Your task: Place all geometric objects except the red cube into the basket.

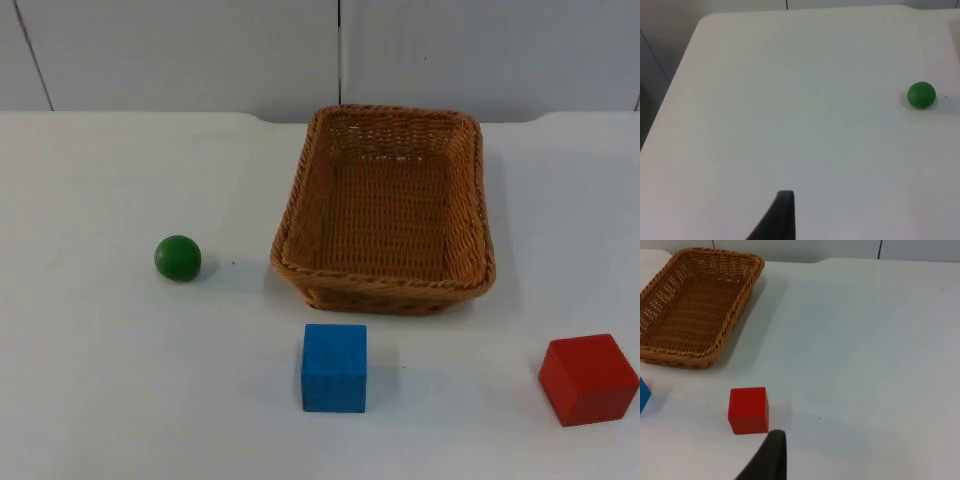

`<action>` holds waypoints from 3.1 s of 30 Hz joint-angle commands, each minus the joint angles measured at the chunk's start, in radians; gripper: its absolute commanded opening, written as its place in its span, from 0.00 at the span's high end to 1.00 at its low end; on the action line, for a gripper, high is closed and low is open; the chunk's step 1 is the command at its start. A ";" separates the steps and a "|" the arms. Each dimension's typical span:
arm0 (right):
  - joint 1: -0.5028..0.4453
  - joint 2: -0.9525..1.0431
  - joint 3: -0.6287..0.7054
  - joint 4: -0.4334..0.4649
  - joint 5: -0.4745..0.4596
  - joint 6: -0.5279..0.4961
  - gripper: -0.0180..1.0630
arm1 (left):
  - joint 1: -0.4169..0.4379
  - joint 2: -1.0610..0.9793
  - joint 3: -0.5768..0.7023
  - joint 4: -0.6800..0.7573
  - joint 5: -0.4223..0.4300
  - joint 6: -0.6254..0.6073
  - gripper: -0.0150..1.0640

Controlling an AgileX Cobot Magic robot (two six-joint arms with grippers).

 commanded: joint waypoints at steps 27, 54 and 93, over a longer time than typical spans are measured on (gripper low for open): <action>-0.006 0.821 -0.194 -0.001 -0.320 -0.004 0.01 | -0.003 0.809 -0.103 -0.117 -0.223 0.023 0.01; -0.006 0.899 -0.194 0.002 -0.326 -0.004 0.01 | -0.133 1.304 -0.255 -0.366 -0.349 0.290 0.01; -0.006 0.899 -0.188 0.002 -0.335 0.004 0.01 | -0.298 2.165 -0.885 -0.039 -0.455 0.326 0.01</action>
